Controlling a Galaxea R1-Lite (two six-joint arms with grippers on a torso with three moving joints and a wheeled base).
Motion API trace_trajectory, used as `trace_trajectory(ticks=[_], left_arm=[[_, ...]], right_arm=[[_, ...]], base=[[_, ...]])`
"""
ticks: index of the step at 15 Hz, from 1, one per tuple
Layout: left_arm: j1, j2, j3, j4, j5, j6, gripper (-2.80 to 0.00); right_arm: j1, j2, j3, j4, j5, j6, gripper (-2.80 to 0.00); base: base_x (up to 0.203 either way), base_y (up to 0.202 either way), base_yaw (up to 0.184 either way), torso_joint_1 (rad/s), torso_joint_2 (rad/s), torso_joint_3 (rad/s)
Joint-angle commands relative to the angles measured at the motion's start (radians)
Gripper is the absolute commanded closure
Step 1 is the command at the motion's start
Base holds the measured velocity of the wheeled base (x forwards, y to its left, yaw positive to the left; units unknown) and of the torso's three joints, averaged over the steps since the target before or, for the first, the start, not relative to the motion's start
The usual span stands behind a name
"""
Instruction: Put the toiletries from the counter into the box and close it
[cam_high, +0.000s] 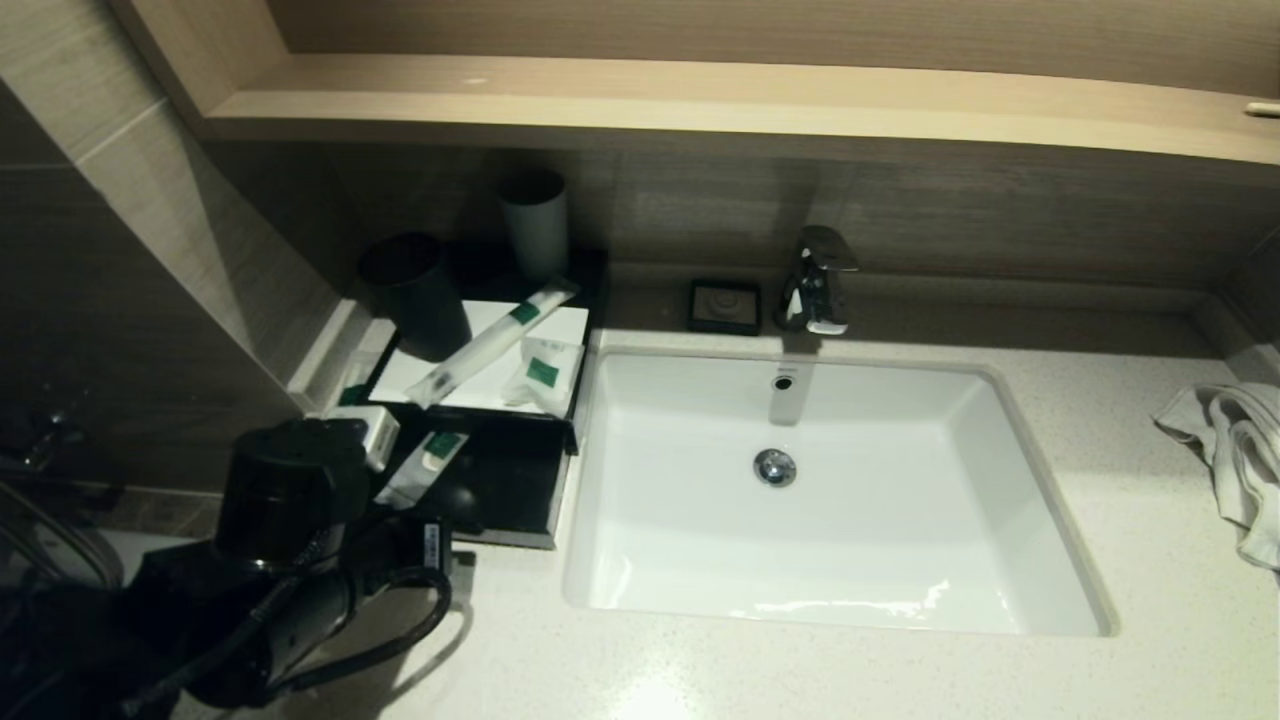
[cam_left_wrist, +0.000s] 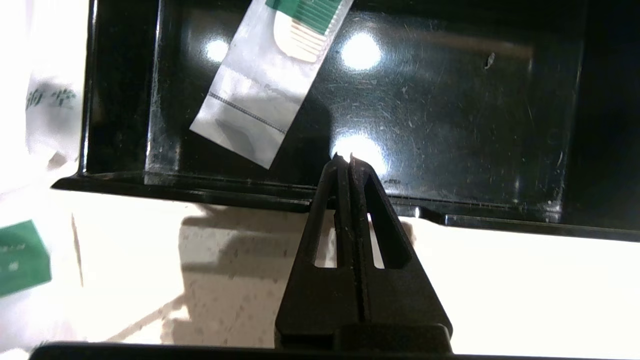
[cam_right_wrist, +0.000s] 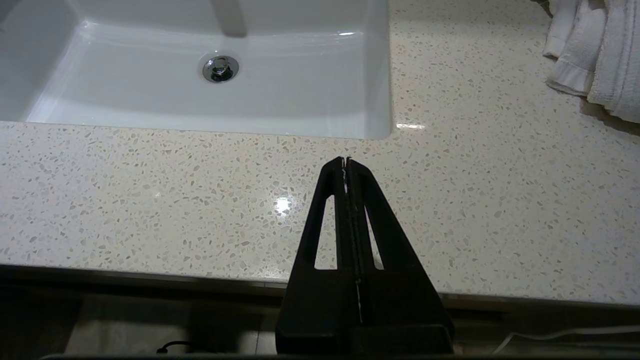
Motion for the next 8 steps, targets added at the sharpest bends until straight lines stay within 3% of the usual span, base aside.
trace_trajectory(ticks=[1, 8], left_arm=[[-0.004, -0.036, 0.033, -0.003, 0.003, -0.002, 0.00], [-0.036, -0.101, 0.139, -0.003, 0.003, -0.011, 0.00]], right_arm=[[0.000, 0.000, 0.000, 0.000, 0.000, 0.000, 0.00], [0.001, 0.000, 0.000, 0.000, 0.000, 0.000, 0.00]], base=[[0.000, 0.000, 0.000, 0.000, 0.00, 0.000], [0.000, 0.000, 0.000, 0.000, 0.00, 0.000]])
